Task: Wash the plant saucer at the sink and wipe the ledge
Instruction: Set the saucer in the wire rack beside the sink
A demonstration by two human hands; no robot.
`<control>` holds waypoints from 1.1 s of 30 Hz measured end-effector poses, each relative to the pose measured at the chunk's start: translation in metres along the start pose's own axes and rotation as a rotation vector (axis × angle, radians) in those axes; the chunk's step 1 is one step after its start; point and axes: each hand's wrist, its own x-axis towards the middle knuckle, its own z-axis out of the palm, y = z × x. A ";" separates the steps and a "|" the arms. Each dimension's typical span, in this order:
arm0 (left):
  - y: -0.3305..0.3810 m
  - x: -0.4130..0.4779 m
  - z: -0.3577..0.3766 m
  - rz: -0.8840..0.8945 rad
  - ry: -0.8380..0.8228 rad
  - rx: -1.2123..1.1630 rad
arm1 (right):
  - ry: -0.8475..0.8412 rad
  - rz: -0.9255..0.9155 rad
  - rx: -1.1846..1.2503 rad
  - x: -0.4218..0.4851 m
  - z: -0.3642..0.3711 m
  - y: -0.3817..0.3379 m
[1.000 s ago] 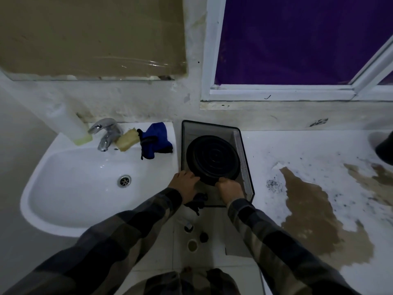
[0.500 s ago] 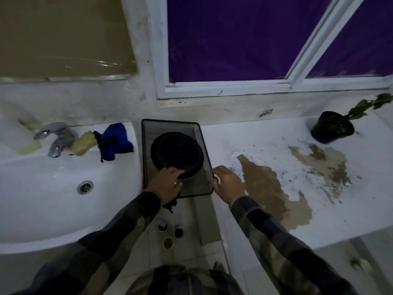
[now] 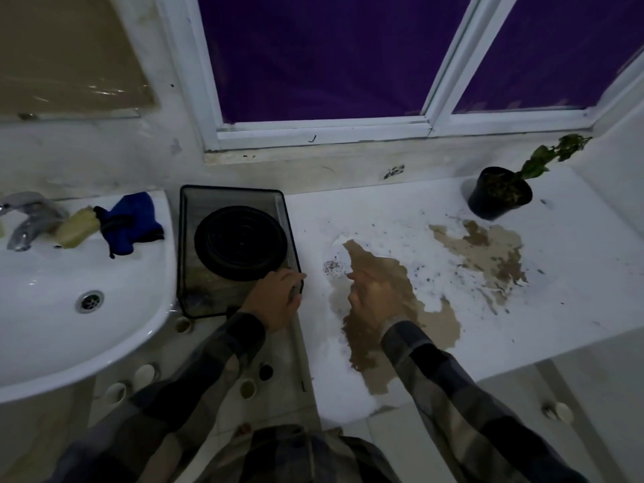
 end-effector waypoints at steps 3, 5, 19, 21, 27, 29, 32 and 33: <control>0.009 0.002 0.003 -0.025 0.017 -0.015 | -0.053 0.011 -0.028 -0.001 -0.004 0.008; 0.011 0.004 0.005 -0.038 0.032 -0.015 | -0.043 -0.017 -0.075 -0.002 -0.008 0.008; -0.053 0.016 -0.043 -0.148 0.170 0.001 | -0.123 -0.062 -0.162 0.024 -0.013 -0.036; -0.074 0.019 -0.061 -0.161 0.189 -0.009 | -0.175 -0.042 -0.080 0.036 0.001 -0.054; -0.151 0.033 -0.104 -0.232 0.287 0.001 | -0.205 -0.078 -0.008 0.074 0.035 -0.107; -0.183 0.039 -0.114 -0.291 0.320 -0.002 | -0.201 -0.100 0.002 0.088 0.045 -0.124; -0.229 0.048 -0.126 -0.411 0.335 0.009 | -0.198 -0.142 0.033 0.104 0.062 -0.144; -0.246 0.052 -0.127 -0.450 0.317 0.041 | -0.193 -0.153 0.042 0.109 0.068 -0.149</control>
